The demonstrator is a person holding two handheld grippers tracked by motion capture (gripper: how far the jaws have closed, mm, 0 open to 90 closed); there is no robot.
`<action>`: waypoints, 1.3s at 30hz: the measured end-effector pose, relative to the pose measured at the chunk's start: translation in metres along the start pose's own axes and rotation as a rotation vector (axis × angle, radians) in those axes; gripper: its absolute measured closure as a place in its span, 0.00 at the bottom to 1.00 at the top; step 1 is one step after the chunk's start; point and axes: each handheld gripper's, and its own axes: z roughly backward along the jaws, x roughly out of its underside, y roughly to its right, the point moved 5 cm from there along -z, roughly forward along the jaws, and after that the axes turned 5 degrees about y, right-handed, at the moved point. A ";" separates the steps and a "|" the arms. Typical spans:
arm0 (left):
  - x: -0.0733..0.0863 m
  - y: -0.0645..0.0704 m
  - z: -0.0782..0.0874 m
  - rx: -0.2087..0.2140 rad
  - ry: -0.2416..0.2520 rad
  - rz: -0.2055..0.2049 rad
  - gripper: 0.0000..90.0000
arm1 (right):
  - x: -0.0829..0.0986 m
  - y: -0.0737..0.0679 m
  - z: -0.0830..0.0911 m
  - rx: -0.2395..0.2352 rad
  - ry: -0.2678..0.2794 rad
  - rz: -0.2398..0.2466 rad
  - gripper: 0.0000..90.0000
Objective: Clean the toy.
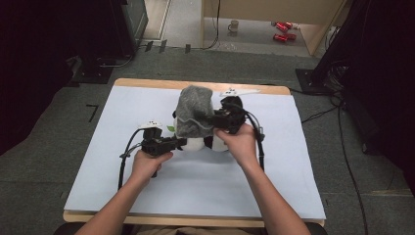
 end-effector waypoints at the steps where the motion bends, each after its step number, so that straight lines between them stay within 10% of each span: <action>1: 0.001 0.004 0.000 -0.006 0.001 -0.026 0.78 | 0.008 0.000 -0.012 -0.003 -0.027 -0.008 0.88; 9: 0.004 0.006 -0.001 -0.046 -0.013 -0.035 0.78 | 0.042 0.023 -0.046 0.105 -0.165 0.034 0.89; 16: 0.003 -0.014 -0.001 -0.055 -0.036 0.020 0.78 | 0.044 0.050 -0.028 0.214 -0.185 0.044 0.89; 35: -0.008 -0.021 -0.003 -0.010 -0.007 0.067 0.80 | 0.040 0.102 0.032 0.281 -0.077 -0.094 0.89; 39: -0.009 -0.018 -0.004 -0.026 -0.009 0.023 0.82 | 0.041 0.109 0.040 0.329 -0.072 -0.080 0.89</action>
